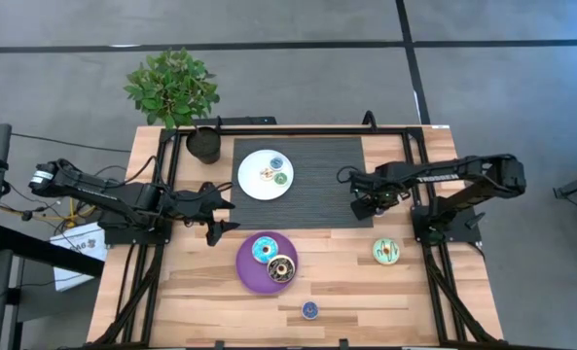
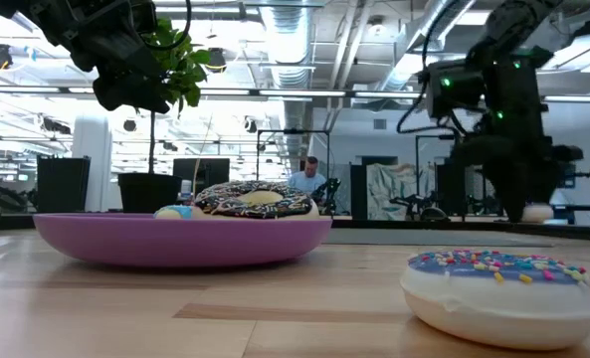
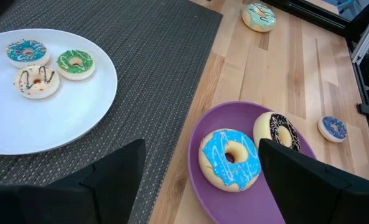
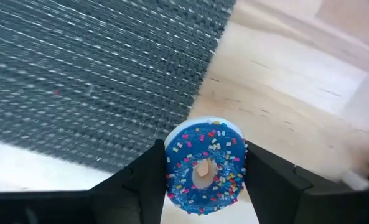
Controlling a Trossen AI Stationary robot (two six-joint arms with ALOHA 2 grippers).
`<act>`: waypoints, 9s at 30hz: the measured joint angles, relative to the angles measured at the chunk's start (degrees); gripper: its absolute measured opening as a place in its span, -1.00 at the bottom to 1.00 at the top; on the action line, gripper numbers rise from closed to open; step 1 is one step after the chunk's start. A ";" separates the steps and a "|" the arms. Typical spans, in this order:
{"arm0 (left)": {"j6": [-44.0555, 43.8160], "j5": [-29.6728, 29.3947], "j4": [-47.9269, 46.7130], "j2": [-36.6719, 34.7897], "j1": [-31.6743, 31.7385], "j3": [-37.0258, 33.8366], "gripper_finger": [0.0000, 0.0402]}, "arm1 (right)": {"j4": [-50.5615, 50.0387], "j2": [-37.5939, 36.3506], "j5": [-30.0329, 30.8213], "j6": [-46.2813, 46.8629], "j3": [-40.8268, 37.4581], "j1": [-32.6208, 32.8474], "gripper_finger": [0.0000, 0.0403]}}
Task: Pick & Place donuts
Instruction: Put the top small blue donut on the white plate, then put the small blue donut on the white plate
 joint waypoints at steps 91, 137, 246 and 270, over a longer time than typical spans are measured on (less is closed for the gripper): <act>5.99 2.86 -3.23 -8.31 -0.85 -0.02 0.53 | -15.28 56.88 2.54 -31.78 92.73 0.82 0.27; 12.03 -6.80 -3.54 13.17 -13.49 12.71 0.53 | 21.30 6.25 7.90 -10.59 16.96 32.33 -1.00; 26.96 12.92 -10.71 88.13 -16.85 74.10 0.14 | 20.92 -17.97 14.93 3.55 -7.79 52.63 -1.00; 29.76 12.09 -17.88 82.72 -7.78 74.47 -0.03 | 20.96 -17.99 14.98 3.52 -7.79 52.63 -1.00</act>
